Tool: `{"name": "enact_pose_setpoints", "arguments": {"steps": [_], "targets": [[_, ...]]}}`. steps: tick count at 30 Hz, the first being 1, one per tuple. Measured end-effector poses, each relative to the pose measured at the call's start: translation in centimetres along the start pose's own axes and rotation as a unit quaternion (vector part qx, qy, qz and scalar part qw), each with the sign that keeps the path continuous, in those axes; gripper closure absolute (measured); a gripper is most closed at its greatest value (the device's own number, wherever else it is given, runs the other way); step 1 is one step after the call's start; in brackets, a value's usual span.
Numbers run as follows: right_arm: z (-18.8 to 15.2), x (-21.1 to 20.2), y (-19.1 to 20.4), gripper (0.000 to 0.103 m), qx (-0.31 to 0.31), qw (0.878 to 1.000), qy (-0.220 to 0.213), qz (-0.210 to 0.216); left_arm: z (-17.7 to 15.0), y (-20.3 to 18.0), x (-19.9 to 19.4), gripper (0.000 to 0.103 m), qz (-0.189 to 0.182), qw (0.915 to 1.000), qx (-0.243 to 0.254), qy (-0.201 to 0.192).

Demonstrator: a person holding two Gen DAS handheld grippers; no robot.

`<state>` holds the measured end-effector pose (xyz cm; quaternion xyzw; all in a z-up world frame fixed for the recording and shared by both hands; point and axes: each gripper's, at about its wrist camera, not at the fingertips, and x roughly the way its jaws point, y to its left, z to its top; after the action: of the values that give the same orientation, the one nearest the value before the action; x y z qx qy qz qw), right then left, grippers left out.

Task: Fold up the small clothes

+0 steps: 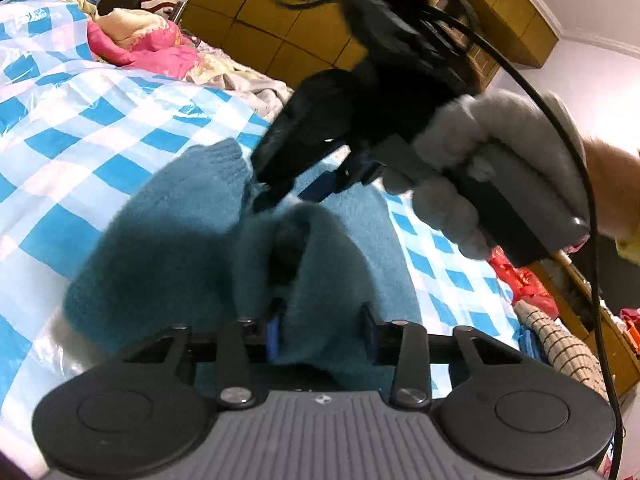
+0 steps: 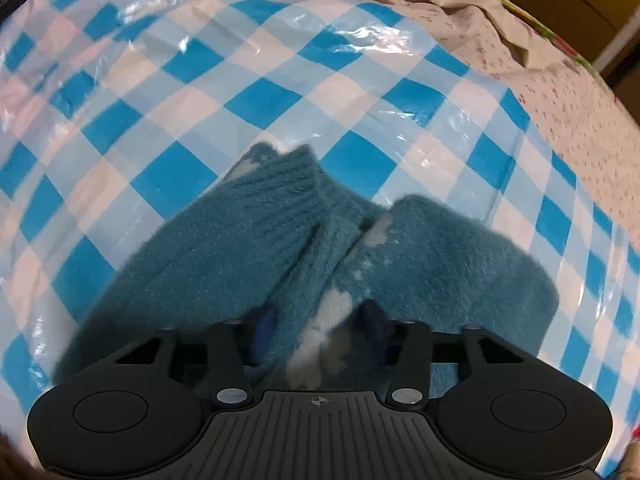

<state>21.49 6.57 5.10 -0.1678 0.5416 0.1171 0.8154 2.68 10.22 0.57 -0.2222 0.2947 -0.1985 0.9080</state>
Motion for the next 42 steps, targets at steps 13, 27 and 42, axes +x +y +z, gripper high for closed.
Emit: {"name": "enact_pose_setpoints", "arguments": {"steps": [13,27,42], "targets": [[-4.8,-10.4,-8.0,0.081,0.187,0.957,-0.157,0.154,2.6,-1.0,-5.5,0.076,-0.053,0.9955,-0.02,-0.075],[1.9,-1.4,-0.8,0.102,0.232,0.938,-0.135,0.222,2.3,12.5,-4.1,0.079,0.049,0.9823,-0.168,-0.067],[-1.1,-4.4,-0.3,0.079,0.101,0.965,-0.176,0.165,1.3,12.8,-3.6,0.075,0.068,0.9846,-0.148,-0.062]]}}
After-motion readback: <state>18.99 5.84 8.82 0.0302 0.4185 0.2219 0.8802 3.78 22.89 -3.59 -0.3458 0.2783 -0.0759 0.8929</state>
